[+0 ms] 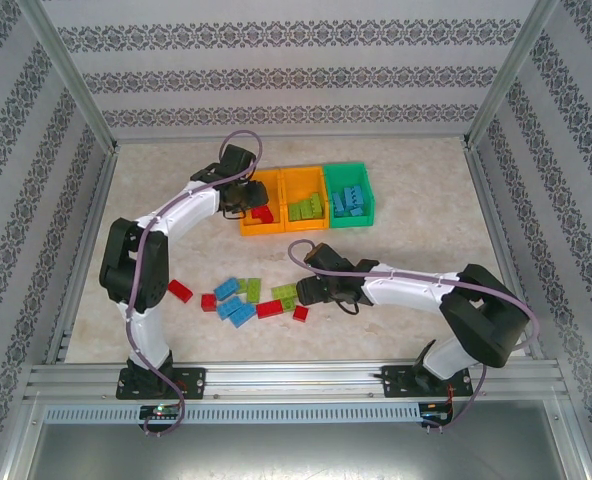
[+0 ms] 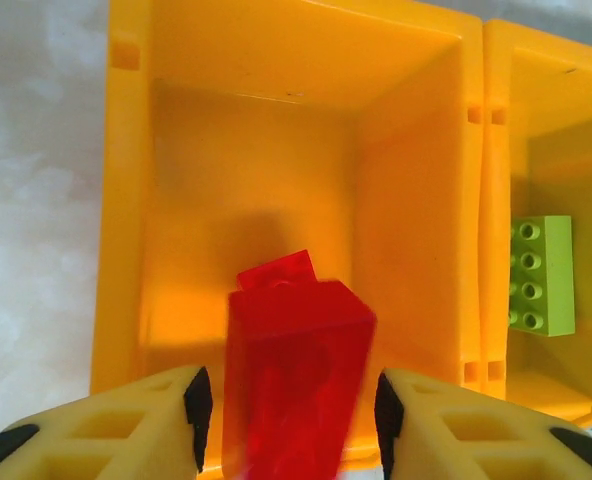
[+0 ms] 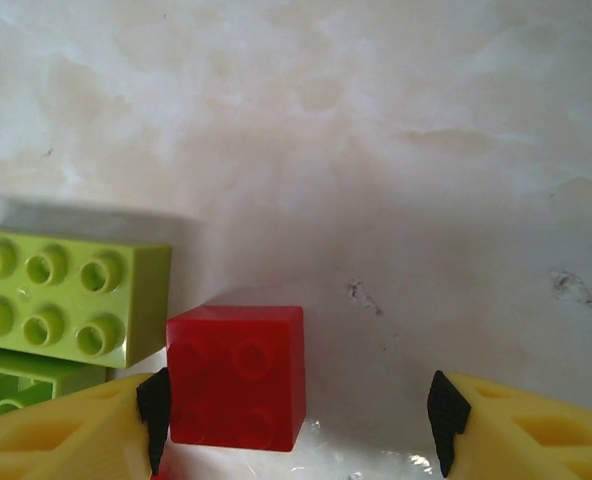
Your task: Sort the legos into containers by color
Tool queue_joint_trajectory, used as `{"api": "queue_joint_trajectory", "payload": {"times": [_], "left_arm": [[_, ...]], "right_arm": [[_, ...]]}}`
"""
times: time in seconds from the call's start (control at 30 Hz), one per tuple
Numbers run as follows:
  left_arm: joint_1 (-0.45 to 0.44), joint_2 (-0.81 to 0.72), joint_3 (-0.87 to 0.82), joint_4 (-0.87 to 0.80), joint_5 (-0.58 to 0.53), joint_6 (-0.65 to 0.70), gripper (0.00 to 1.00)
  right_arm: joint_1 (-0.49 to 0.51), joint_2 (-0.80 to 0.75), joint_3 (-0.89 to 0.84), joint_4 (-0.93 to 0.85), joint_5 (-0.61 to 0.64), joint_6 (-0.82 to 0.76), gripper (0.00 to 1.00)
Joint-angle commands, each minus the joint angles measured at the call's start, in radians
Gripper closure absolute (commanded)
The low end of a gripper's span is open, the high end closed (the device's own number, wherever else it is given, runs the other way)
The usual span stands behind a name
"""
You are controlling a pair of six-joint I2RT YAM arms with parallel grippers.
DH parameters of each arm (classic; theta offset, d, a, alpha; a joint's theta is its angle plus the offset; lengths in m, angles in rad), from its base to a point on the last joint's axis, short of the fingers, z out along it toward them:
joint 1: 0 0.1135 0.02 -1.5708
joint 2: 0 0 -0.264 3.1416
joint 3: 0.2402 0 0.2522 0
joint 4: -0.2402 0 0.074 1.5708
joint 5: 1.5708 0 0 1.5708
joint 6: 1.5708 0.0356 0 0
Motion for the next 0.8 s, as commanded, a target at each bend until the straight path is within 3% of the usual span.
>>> {"api": "queue_joint_trajectory", "payload": {"times": [0.0, 0.1, 0.33, 0.53, 0.77], "left_arm": [[0.014, 0.008, 0.029, 0.017, 0.001, 0.004, 0.36], [0.010, 0.003, 0.026, 0.006, -0.014, 0.001, 0.19], [-0.003, -0.044, -0.008, 0.013, -0.029, 0.014, 0.00], [-0.020, -0.090, -0.039, 0.027, -0.023, 0.037, 0.00], [-0.020, -0.157, -0.103, 0.036, -0.045, 0.046, 0.00]], "right_arm": [[0.015, 0.027, -0.005, -0.016, -0.018, -0.020, 0.29], [0.016, 0.041, -0.002, -0.016, -0.024, -0.022, 0.30], [0.018, 0.077, 0.024, -0.037, -0.003, -0.038, 0.33], [0.018, 0.111, 0.061, -0.047, 0.002, -0.070, 0.40], [0.018, 0.109, 0.074, -0.058, 0.032, -0.083, 0.65]]}}
